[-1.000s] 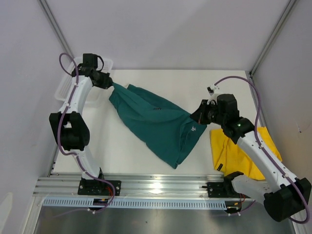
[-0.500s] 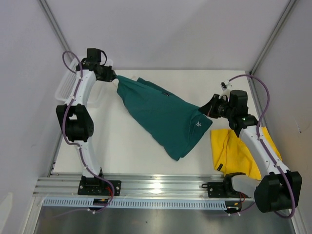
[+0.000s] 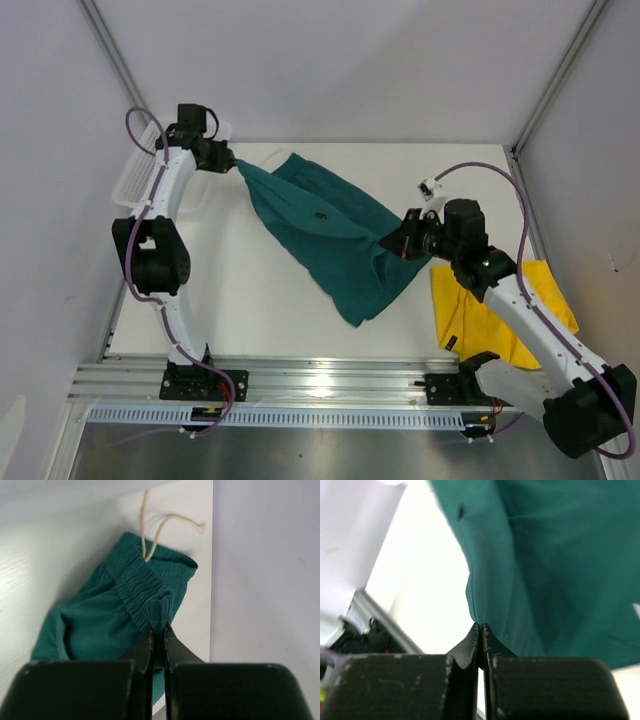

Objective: Fold and stack the shorts
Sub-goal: Fold the shorts

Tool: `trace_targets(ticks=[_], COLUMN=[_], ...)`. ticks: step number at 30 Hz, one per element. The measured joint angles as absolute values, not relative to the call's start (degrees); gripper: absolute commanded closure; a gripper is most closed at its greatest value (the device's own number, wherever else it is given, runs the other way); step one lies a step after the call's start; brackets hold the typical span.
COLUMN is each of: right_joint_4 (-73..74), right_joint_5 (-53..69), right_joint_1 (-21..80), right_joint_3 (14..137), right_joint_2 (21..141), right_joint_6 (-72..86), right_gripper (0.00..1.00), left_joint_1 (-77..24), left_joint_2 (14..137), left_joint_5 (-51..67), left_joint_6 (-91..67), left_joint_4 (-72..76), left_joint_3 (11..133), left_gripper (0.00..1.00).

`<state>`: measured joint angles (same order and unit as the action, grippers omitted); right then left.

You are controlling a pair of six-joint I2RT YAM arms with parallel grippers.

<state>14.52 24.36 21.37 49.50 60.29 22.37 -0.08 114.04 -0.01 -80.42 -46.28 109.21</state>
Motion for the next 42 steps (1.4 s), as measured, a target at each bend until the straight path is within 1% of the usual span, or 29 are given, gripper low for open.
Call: trace_targets(ticks=[3,5,9,13,17,20,22,24,29,32,36,42], right_joint_4=[14.72,15.81,18.48,19.68,20.91,22.55,23.77,24.6,24.27,23.66,21.06,16.16], right_joint_5=[22.06,19.05,10.94,3.22,-3.73,-6.57,-7.35,-5.67,8.64,16.88,26.52,35.03], right_joint_1=[29.87,37.5,53.52,66.15,72.93,73.73,72.12,66.7,41.65,32.25,24.01,16.51], right_joint_3=[49.56,50.41,54.76,58.3,59.88,60.69,61.47,62.57,64.88,66.52,66.89,66.87], right_joint_2=[56.95,55.7,55.83,56.14,56.14,56.1,56.05,56.03,57.47,60.53,65.93,73.63], right_joint_6=[22.37,22.44,22.41,22.44,22.46,22.37,21.91,20.84,19.29,18.92,19.03,20.8], right_gripper=[1.0,1.0,1.0,1.0,1.0,1.0,1.0,1.0,1.0,1.0,1.0,1.0], left_joint_1=[2.04,3.95,7.64,10.0,11.09,11.29,11.33,11.35,11.42,11.42,11.38,11.03], left_joint_2=[110.56,107.37,99.35,92.99,86.74,83.66,83.09,83.35,87.35,90.06,93.03,99.83], left_joint_5=[-0.03,0.1,1.61,1.8,1.76,1.41,1.13,0.91,0.78,0.82,0.84,1.87], left_joint_6=[-79.33,-78.46,-76.73,-74.59,-72.82,-71.92,-71.81,-71.77,-72.47,-73.76,-75.7,-78.83], left_joint_4=[-46.22,-46.11,-44.82,-45.06,-44.95,-45.15,-44.97,-44.73,-44.05,-43.0,-42.09,-41.32], left_joint_3=[105.54,102.63,95.24,90.26,84.86,82.96,82.89,82.89,82.94,82.94,83.55,88.75], left_gripper=[1.0,1.0,1.0,1.0,1.0,1.0,1.0,1.0,1.0,1.0,1.0,1.0])
